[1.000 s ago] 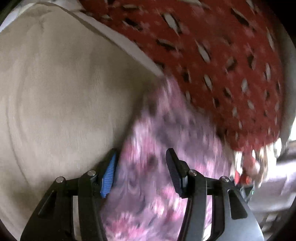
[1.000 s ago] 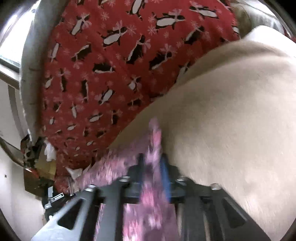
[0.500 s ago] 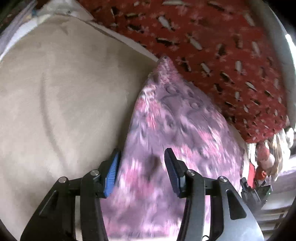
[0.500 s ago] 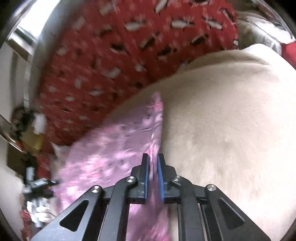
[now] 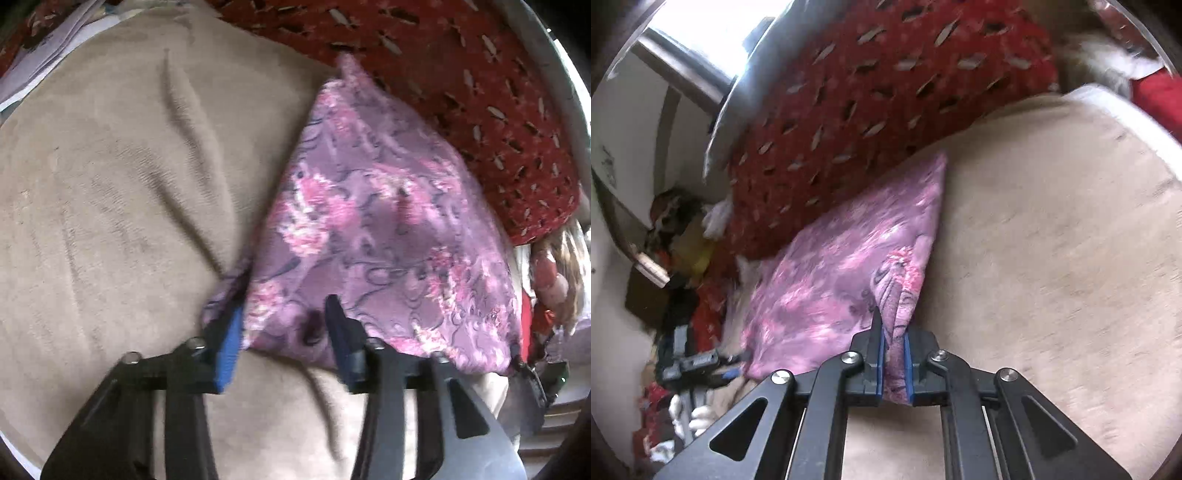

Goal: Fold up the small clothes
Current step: 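Lift the hem with both grippers and fold it toward the collar, then release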

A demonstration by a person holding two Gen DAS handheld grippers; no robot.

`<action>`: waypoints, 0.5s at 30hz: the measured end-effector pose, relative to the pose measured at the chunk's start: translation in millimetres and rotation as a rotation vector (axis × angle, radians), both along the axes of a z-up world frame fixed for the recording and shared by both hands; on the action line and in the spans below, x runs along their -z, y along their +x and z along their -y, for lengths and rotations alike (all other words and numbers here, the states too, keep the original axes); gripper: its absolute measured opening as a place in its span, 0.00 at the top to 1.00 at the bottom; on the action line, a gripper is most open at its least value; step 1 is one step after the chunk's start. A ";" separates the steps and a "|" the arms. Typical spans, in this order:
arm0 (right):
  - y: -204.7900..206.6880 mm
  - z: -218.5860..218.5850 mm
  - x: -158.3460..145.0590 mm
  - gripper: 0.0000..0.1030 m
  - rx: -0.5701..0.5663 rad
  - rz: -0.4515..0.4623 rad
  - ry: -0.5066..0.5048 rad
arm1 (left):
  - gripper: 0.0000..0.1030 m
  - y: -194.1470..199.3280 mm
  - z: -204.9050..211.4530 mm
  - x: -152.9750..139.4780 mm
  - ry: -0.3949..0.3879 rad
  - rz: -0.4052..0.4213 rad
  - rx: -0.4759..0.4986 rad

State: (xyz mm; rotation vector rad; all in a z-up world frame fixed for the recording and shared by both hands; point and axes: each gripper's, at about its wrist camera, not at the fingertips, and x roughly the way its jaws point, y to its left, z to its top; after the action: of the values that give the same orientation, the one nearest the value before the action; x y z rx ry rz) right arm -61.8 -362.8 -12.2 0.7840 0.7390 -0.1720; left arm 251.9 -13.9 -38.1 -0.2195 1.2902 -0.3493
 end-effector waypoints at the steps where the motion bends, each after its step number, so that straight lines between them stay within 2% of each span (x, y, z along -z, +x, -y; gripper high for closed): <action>1: 3.3 3.4 12.5 0.93 0.007 -0.055 0.011 | 0.64 -1.1 -3.9 -0.3 -0.009 -0.007 -0.007; 2: 7.3 3.6 28.1 0.93 0.006 -0.124 0.025 | 0.64 -1.2 -6.6 -1.5 -0.019 -0.013 -0.013; 3: 8.2 2.7 32.0 0.92 0.003 -0.129 0.041 | 0.64 -2.2 -11.5 -4.4 -0.028 -0.016 -0.024; 4: 6.1 2.3 29.6 0.91 0.025 -0.114 0.046 | 0.64 -4.1 -14.5 -6.8 -0.034 -0.016 -0.029; 5: 3.1 1.9 23.7 0.85 0.054 -0.086 0.060 | 0.64 -7.0 -17.3 -9.6 -0.042 -0.013 -0.033; 7: -6.6 -1.3 10.1 0.84 0.108 -0.057 0.050 | 0.63 -14.2 -18.2 -16.6 -0.058 -0.002 -0.026; 9: -16.8 -8.9 -2.5 0.84 0.126 -0.006 0.020 | 0.54 -19.4 -12.4 -21.4 -0.072 0.010 -0.011; 11: -18.8 -14.1 -12.9 0.82 0.124 0.032 -0.010 | 0.54 -26.4 -3.1 -24.6 -0.072 0.014 0.007; 12: -15.8 -17.4 -13.8 0.79 0.122 0.026 -0.027 | 0.54 -30.5 3.3 -23.5 -0.069 0.010 0.017; 14: -4.9 -24.4 -9.5 0.67 0.113 -0.012 -0.069 | 0.53 -34.4 19.7 -17.5 -0.038 0.016 0.024; 15: 3.2 -29.0 -1.6 0.65 0.100 -0.061 -0.106 | 0.48 -33.4 29.6 -10.9 -0.004 0.013 0.024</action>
State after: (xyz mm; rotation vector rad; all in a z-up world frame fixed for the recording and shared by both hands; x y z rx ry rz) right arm -58.6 -333.8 -10.6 0.7175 0.7423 -0.3241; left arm 218.5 -43.5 -27.1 -0.2050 1.2802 -0.3737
